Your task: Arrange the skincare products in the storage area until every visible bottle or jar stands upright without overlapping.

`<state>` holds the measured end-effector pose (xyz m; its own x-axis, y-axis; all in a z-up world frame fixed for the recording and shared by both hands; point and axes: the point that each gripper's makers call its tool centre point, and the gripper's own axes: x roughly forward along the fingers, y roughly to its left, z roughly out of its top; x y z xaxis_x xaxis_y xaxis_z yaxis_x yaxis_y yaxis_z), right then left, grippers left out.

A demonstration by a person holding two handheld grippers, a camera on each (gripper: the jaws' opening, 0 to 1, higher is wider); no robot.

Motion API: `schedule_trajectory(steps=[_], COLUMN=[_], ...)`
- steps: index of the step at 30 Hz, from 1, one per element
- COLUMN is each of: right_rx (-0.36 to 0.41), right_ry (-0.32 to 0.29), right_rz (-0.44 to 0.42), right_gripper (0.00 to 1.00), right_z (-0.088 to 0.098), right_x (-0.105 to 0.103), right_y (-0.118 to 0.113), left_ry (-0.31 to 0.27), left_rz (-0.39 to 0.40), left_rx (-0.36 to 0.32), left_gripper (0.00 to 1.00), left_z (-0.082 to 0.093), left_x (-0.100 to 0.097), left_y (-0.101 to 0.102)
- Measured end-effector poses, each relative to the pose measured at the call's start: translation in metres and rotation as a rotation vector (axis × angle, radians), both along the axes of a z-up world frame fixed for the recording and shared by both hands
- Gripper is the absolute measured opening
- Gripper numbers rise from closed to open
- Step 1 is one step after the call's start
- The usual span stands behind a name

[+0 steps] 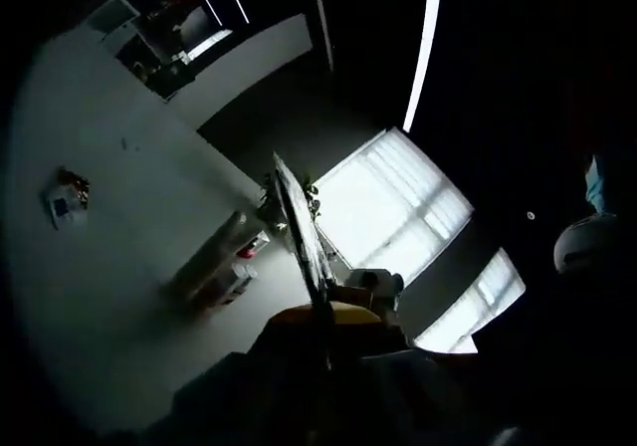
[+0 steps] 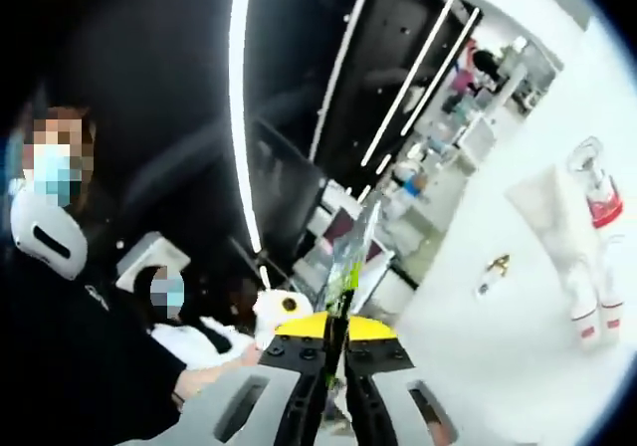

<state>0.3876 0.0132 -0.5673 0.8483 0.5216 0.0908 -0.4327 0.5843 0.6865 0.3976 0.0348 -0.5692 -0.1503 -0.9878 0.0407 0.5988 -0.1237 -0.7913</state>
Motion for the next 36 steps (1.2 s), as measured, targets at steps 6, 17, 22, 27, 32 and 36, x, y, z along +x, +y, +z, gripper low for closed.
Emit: schedule_trajectory(steps=[6,17,22,27,32,36], right_rx=[-0.207,-0.450,-0.487,-0.519,-0.577,-0.594], right_ry=[0.033,0.160,0.203,0.246,0.294,0.318], right_rz=[0.032,0.078,0.062,0.032,-0.004,-0.006], right_gripper=[0.46,0.94,0.99,0.99,0.99,0.99], right_z=[-0.012,-0.053,-0.065,-0.077,-0.090,-0.098], right_x=[-0.003,-0.022,-0.026,-0.030,-0.037,-0.046], right_y=[0.006,0.003,-0.008,-0.022,-0.039,-0.046], left_ry=[-0.025,0.000,0.015,0.017,0.024,0.036], left_rz=[-0.011,-0.008,-0.009,-0.007,-0.008,-0.007], left_rx=[0.018,0.055,0.075,0.105,0.139,0.163], left_gripper=[0.00,0.00,0.00,0.00,0.00,0.00], left_z=[-0.006,-0.027,-0.036,-0.046,-0.057,-0.066], left_x=[0.002,0.011,0.015,0.021,0.026,0.031], left_y=[0.001,0.000,-0.004,-0.007,-0.010,-0.013])
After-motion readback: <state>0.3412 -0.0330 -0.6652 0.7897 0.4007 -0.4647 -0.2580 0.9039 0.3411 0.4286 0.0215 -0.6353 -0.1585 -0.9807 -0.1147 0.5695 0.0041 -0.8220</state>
